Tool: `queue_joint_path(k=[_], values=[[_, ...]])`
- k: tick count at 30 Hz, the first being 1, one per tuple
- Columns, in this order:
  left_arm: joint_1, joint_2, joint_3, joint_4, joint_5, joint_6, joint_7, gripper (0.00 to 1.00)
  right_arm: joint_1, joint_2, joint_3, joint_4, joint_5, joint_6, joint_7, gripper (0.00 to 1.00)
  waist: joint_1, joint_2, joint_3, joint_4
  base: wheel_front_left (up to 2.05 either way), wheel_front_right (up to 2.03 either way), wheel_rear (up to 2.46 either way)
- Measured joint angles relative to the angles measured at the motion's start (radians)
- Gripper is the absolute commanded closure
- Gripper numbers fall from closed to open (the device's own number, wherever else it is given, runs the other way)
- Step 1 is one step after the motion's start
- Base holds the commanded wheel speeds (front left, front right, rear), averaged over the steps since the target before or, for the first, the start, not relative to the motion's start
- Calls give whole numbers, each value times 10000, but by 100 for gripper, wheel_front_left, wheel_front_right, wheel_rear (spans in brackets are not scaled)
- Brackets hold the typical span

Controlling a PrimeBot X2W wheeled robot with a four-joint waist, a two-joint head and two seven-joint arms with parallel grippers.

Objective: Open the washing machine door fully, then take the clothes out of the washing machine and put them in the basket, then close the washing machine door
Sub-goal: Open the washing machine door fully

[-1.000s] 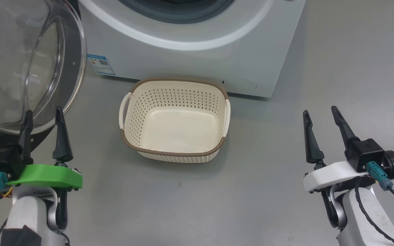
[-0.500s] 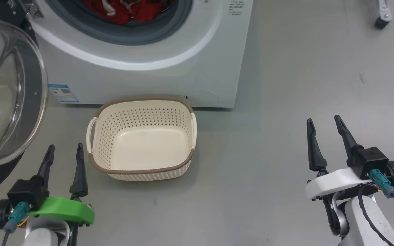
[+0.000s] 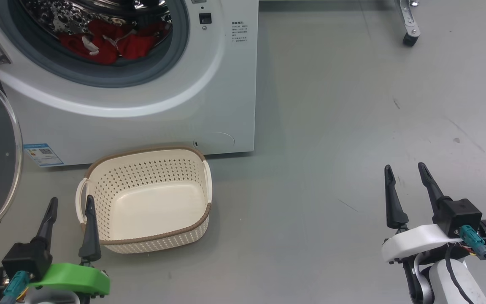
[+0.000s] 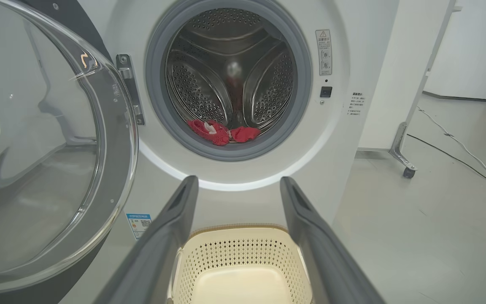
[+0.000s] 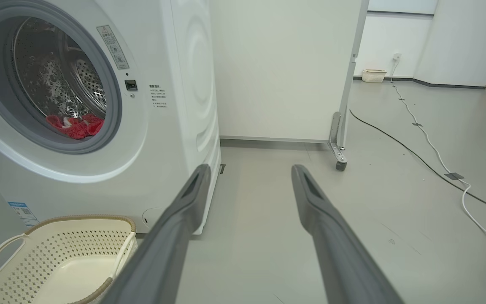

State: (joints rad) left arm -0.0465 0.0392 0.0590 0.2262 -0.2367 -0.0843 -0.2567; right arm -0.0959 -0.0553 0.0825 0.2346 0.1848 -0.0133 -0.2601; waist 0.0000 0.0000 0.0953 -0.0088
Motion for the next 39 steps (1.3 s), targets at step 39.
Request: queue_joint_path(k=[39], values=[[547, -15, -190, -443, 2, 267, 0, 0, 222, 65, 81, 244, -113, -58, 0, 0, 0, 0, -159, 380, 0, 0, 0]])
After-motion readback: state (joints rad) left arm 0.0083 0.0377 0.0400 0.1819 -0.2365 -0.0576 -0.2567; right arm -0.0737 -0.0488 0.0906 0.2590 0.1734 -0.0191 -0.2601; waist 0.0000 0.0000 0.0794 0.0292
